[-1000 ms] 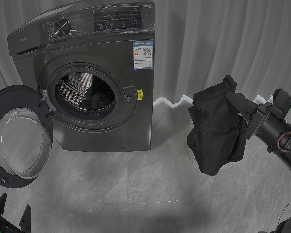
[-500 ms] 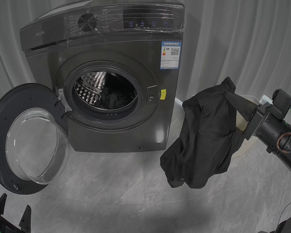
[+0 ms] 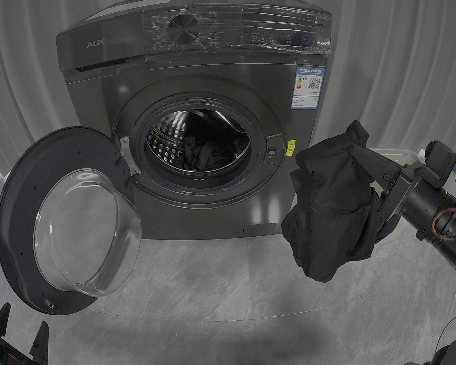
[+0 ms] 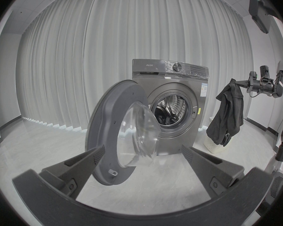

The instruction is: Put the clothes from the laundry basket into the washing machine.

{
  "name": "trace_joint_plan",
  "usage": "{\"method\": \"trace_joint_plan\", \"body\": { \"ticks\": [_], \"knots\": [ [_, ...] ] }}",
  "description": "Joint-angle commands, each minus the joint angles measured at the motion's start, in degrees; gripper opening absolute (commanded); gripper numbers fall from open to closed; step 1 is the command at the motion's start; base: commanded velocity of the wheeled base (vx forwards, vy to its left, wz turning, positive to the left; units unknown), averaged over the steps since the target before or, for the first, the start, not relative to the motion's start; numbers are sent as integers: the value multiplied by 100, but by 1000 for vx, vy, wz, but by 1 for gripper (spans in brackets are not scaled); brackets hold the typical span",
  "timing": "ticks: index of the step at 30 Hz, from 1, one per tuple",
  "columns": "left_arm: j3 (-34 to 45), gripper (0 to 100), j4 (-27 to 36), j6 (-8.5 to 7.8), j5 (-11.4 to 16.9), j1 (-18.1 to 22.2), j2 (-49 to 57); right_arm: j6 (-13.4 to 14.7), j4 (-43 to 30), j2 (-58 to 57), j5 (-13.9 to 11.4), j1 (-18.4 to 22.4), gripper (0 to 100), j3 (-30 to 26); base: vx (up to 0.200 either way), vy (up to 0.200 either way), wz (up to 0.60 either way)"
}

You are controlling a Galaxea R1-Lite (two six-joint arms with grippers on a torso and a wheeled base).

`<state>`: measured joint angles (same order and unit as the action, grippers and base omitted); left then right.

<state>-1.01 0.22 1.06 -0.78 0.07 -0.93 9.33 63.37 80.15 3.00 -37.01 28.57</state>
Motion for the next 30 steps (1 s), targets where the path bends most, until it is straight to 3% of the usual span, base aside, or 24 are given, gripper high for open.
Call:
{"method": "trace_joint_plan", "body": {
  "ticks": [1,30],
  "knots": [
    [92,100,4,-1,-1,1,93,-1,0,9,-1,1,0,-1,0,0,0],
    [92,100,4,8,-1,1,93,-1,0,9,8,1,0,-10,0,0,0]
  ]
}}
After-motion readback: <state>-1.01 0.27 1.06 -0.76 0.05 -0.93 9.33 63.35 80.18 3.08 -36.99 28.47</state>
